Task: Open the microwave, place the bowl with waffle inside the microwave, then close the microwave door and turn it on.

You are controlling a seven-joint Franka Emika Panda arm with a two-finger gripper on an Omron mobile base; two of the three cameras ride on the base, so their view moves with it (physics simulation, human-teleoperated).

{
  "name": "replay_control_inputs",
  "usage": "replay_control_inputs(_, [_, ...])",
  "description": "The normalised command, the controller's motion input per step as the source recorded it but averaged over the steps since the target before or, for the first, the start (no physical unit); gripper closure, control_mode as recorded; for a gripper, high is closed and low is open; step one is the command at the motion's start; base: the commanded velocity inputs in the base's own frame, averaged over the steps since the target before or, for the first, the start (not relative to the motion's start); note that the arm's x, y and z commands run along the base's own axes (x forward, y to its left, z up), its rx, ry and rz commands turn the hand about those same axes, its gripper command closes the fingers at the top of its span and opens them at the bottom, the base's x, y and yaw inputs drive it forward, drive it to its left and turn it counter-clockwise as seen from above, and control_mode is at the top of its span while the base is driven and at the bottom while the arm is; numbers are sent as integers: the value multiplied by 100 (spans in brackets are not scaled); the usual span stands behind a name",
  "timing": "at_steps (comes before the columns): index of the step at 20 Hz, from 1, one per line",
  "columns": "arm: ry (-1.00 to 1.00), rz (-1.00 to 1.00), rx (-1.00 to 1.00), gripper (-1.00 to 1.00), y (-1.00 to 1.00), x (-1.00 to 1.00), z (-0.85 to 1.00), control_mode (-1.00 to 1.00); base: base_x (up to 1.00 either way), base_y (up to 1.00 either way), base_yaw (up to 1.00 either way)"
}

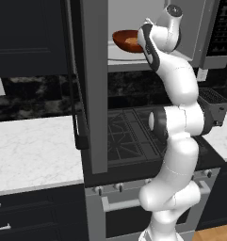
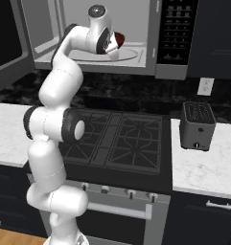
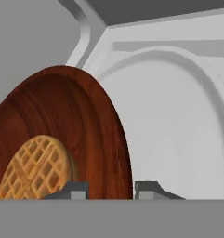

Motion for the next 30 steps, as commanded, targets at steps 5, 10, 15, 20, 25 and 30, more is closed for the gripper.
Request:
replay_control_inputs(5, [-15, 7, 0, -100, 10, -37, -13, -100, 0, 0, 0])
replay_control_inputs(10, [-18, 13, 0, -100, 3, -97, -4, -100, 0, 0, 0])
replay_control_inputs(15, [-3, 14, 0, -100, 20, -100, -45, -100, 0, 0, 0])
replay_control_inputs(20, [-2, 11, -1, -100, 22, -100, -41, -100, 0, 0, 0])
replay_control_inputs(25, [-2, 11, -3, -100, 25, -100, -25, -100, 0, 0, 0])
replay_control_inputs(30, [0, 15, -6, -100, 27, -100, -22, -100, 0, 0, 0])
